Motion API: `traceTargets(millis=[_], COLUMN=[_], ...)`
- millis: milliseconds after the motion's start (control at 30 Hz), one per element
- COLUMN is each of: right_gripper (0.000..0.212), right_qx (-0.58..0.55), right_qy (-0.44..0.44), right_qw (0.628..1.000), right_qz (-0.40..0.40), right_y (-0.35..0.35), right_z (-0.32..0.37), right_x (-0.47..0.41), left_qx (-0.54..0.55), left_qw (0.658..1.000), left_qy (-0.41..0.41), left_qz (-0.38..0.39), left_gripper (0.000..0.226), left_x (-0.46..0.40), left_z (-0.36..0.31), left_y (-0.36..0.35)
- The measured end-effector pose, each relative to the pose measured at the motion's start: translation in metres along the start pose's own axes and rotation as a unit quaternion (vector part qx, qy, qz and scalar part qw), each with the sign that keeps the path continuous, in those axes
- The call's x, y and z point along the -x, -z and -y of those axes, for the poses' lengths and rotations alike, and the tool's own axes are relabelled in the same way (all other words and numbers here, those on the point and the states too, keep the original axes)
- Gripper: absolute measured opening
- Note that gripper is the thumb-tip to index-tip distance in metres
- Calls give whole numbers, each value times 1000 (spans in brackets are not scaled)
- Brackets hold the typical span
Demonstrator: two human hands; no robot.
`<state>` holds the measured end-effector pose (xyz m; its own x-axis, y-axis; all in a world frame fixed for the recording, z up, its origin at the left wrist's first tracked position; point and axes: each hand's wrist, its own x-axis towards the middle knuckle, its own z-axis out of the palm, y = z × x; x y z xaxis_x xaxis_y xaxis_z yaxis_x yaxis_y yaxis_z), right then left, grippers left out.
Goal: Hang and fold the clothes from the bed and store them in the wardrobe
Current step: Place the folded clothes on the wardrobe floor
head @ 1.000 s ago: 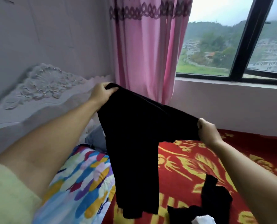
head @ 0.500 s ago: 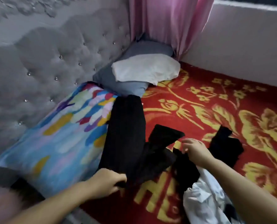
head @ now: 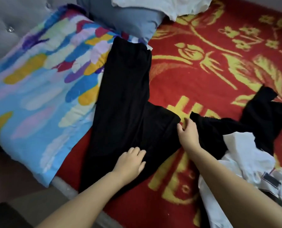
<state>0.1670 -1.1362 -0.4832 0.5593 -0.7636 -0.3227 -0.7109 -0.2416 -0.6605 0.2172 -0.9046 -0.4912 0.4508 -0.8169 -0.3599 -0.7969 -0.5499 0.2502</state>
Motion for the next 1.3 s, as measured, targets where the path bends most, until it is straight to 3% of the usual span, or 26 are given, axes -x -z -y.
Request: traceTargets(millis=[100, 167, 267, 333, 433, 500, 600, 700, 767, 833, 900, 967, 1033, 1100, 1167, 1233, 1300], right_gripper=[61, 45, 15, 14, 17, 38, 64, 39, 12, 12, 15, 28, 52, 74, 90, 95, 95], right_qx=[85, 173, 48, 16, 121, 178, 58, -87, -183, -256, -272, -160, 23, 243, 415, 492, 519], right_qy=[-37, -33, 10, 30, 10, -7, -129, -200, -175, -89, 5, 103, 199, 262, 326, 387, 405], right_qw=[992, 980, 999, 999, 992, 980, 985, 973, 967, 962, 956, 949, 904, 833, 736, 662, 650], right_qz=[80, 92, 6, -38, 42, 84, 100, 71, 25, 23, 113, 250, 378, 423, 424, 413, 380], right_y=[-12, -16, -5, 7, 5, -7, -14, 2, 23, 35, 24, -5, -37, -65, -77, -83, -87], right_z=[13, 15, 9, -6, -30, -35, -24, -18, -2, 23, 57, 84, 96, 85, 51, 14, -10], right_x=[-39, -51, -38, -19, 3, 4, -8, -15, -2, 12, 27, 43, 57, 71, 87, 107, 119], left_qx=[7, 13, 111, 138, 95, 75, 88, 38, 6, 5, 15, 40, 51, 33, -57, -136, -150], left_qw=[999, 998, 988, 976, 988, 990, 990, 993, 997, 993, 986, 989, 998, 999, 998, 986, 981], left_qy=[46, 58, 1, -87, -122, -95, -83, -94, -46, -15, -34, -43, -27, -8, -26, -92, -115], left_qz=[6, -27, -103, -141, -10, 74, 70, 52, 58, 120, 161, 137, 35, -23, -12, 38, 52], left_gripper=[62, 49, 28, 23, 39, 52, 58, 62, 66, 67, 68, 63, 52, 42, 44, 69, 78], left_x=[-33, -42, -33, -23, -7, -1, 6, 26, 45, 64, 77, 82, 81, 87, 99, 108, 106], left_z=[-18, -23, -19, -16, -17, -15, -11, 9, 30, 50, 65, 72, 80, 100, 122, 140, 148], left_y=[-15, -26, -25, -28, -42, -52, -55, -54, -53, -54, -55, -45, -30, -20, -20, -26, -29])
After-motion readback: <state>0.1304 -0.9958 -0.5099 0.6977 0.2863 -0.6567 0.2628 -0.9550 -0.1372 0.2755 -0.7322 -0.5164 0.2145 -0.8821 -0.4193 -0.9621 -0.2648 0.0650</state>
